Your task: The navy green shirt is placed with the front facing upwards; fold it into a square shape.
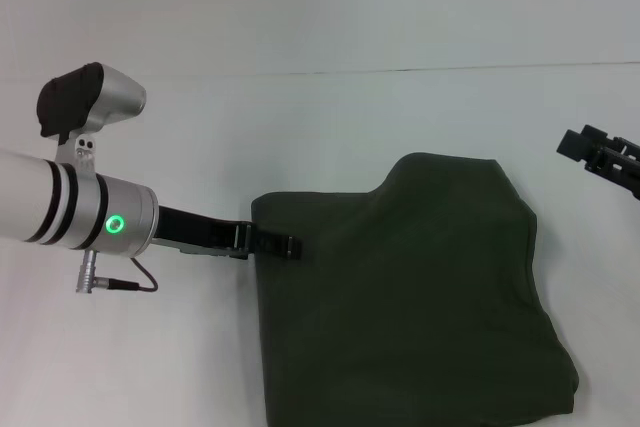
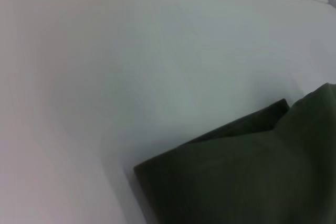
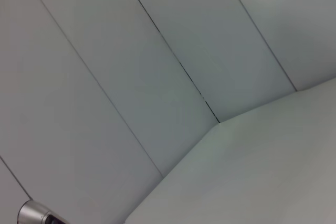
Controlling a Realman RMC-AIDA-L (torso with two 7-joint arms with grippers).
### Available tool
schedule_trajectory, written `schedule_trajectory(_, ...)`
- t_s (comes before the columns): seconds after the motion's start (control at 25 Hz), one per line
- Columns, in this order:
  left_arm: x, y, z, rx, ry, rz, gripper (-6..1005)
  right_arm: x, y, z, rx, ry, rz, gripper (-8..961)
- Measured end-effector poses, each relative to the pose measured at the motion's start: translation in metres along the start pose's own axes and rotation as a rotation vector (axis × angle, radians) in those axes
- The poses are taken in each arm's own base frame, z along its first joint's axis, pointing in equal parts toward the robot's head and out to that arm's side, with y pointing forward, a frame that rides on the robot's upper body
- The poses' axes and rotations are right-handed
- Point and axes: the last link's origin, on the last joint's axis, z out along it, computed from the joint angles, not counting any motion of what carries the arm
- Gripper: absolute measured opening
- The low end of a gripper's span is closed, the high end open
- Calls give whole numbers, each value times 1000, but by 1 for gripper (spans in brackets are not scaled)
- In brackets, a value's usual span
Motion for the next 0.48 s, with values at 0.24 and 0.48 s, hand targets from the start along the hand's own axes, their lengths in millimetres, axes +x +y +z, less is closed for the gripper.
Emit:
schedule_trajectory(0.24, -1, 3, 10, -7, -20, -21, 935, 1, 0, 1, -2, 4, 0, 779)
schedule_trajectory(0.48, 2, 4, 15, -4, -18, -29, 909, 2, 1, 2, -7, 8, 0, 779)
